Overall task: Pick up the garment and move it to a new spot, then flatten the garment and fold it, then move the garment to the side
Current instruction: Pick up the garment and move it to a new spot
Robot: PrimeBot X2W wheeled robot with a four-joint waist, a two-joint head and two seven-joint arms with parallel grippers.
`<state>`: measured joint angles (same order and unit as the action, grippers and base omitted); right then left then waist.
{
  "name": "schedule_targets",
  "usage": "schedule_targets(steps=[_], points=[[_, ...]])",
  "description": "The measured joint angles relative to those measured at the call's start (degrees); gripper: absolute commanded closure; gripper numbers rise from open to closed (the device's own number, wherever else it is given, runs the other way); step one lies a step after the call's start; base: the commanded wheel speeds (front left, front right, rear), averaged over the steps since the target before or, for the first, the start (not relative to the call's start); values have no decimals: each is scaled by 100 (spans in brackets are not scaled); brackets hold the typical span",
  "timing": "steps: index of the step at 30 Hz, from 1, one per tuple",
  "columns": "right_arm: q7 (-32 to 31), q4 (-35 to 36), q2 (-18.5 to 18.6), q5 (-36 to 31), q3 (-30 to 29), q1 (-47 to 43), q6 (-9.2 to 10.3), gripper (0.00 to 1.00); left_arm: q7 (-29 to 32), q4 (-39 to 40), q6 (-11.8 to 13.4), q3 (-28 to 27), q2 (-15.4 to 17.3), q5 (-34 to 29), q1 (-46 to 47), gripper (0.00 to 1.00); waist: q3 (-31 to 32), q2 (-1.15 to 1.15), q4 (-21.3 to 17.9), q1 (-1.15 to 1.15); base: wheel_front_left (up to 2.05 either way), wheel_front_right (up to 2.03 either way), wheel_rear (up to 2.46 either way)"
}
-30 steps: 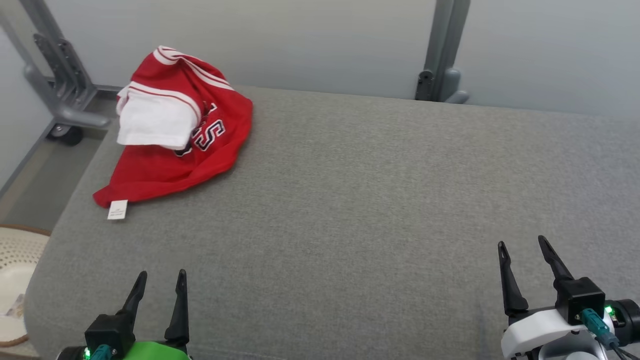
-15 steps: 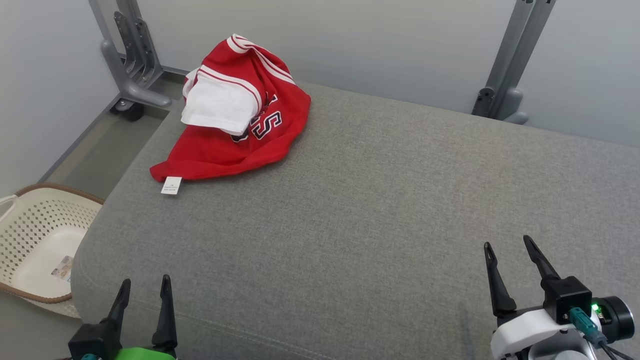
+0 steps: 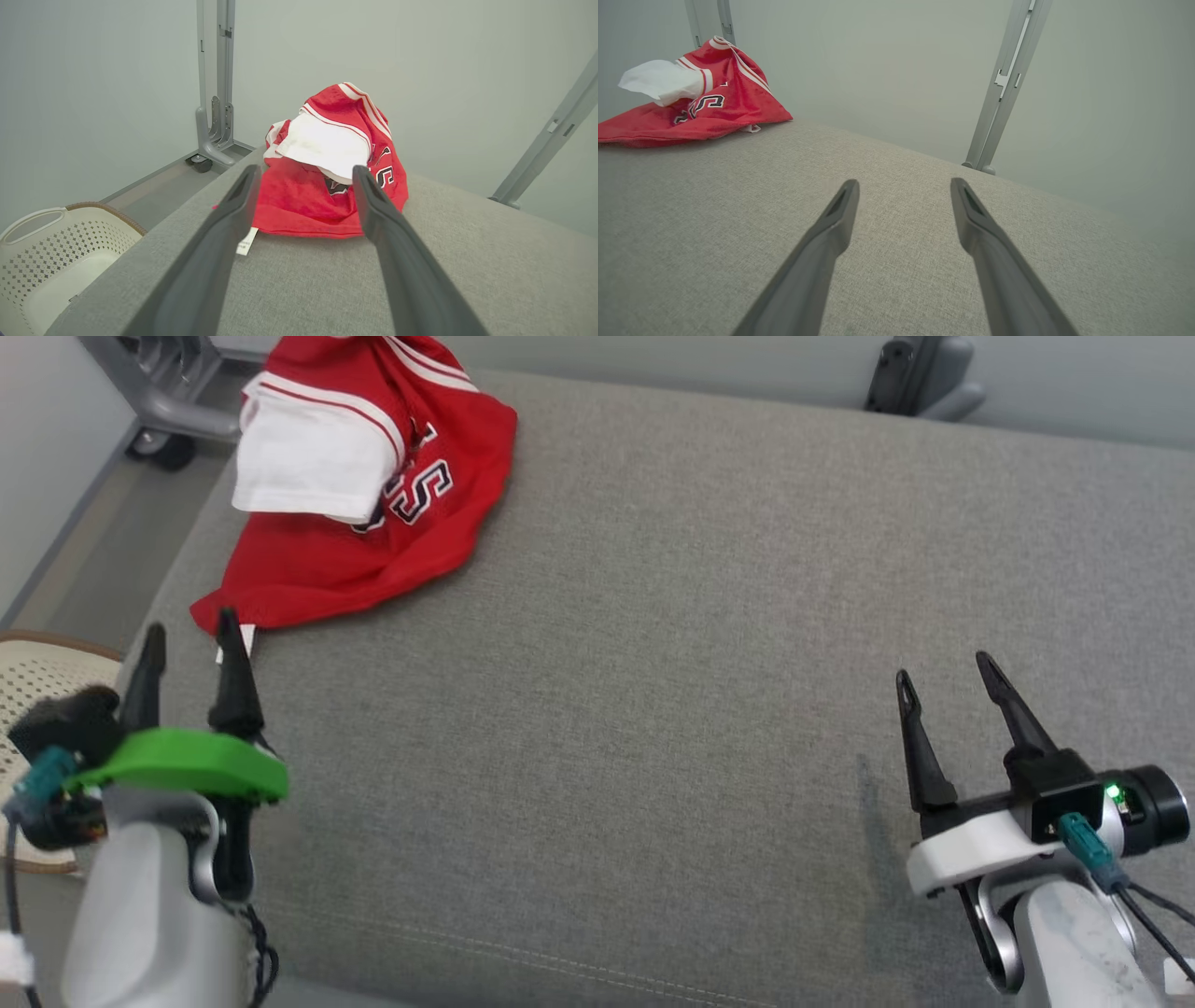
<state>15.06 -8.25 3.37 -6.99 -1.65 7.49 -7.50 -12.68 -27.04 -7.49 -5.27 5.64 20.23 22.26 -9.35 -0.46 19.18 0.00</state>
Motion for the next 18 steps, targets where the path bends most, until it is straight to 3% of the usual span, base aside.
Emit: schedule_targets(steps=[9,18], points=[[0,176,96,-73,81,772,0,0,639,-1039,0,-141,720,599,2129,0,-1265,0,-359,0,0,0,0],[5,240,123,-87,202,975,0,0,961,-2146,-4,-122,1308,1172,3274,0,-2288,0,-794,1,0,0,0]])
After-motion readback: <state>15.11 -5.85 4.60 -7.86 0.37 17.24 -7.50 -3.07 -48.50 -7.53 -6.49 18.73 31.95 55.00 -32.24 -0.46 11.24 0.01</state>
